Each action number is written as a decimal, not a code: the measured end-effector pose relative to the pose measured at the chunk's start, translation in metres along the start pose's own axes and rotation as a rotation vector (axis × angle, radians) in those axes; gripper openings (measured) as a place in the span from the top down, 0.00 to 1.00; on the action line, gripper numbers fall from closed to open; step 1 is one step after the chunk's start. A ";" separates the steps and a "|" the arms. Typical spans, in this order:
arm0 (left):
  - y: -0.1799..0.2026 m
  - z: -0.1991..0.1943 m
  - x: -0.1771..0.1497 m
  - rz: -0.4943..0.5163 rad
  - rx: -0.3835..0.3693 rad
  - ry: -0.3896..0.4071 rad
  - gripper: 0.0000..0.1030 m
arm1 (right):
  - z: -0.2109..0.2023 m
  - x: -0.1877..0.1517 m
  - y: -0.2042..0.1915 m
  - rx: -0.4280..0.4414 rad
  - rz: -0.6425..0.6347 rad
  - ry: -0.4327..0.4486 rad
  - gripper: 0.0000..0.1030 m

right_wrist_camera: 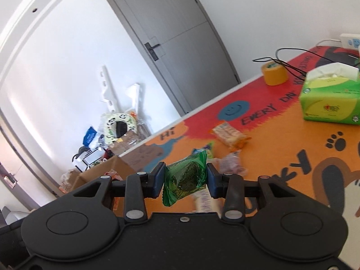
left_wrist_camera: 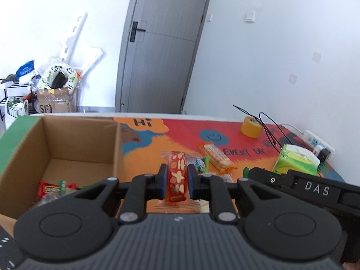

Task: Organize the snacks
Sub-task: 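Carry both packets over the box and open both grippers to drop them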

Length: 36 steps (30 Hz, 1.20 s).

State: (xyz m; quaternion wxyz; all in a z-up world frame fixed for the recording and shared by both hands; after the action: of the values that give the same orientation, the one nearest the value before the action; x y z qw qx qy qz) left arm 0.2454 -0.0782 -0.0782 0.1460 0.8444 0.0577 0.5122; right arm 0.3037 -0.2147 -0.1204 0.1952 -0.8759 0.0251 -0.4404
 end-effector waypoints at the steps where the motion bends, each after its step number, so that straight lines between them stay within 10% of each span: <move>1: -0.003 -0.005 0.002 0.000 0.006 0.006 0.83 | -0.001 0.000 -0.004 0.008 -0.004 0.001 0.62; 23: -0.090 -0.056 0.005 -0.100 0.141 0.040 0.87 | 0.002 -0.030 -0.101 0.148 -0.107 -0.055 0.62; 32: -0.128 -0.077 0.000 -0.147 0.205 0.049 0.40 | 0.005 -0.043 -0.148 0.241 -0.150 -0.083 0.58; 36: -0.131 -0.080 -0.001 -0.158 0.201 0.054 0.30 | 0.005 -0.042 -0.145 0.231 -0.156 -0.082 0.40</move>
State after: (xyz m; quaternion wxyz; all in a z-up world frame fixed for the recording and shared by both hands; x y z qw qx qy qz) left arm 0.1810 0.0616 -0.0841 0.0987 0.8334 0.1789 0.5135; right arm 0.2628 -0.0701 -0.1023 0.2607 -0.8642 -0.1019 -0.4181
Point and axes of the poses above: each gripper's, at about its wrist camera, not at the fingertips, and z roughly the way its jaws point, y to its right, x to its top, the point moved 10 cm from there along z, roughly the way its jaws point, and after that the axes turned 14 degrees about -x, right-handed, at the moved point
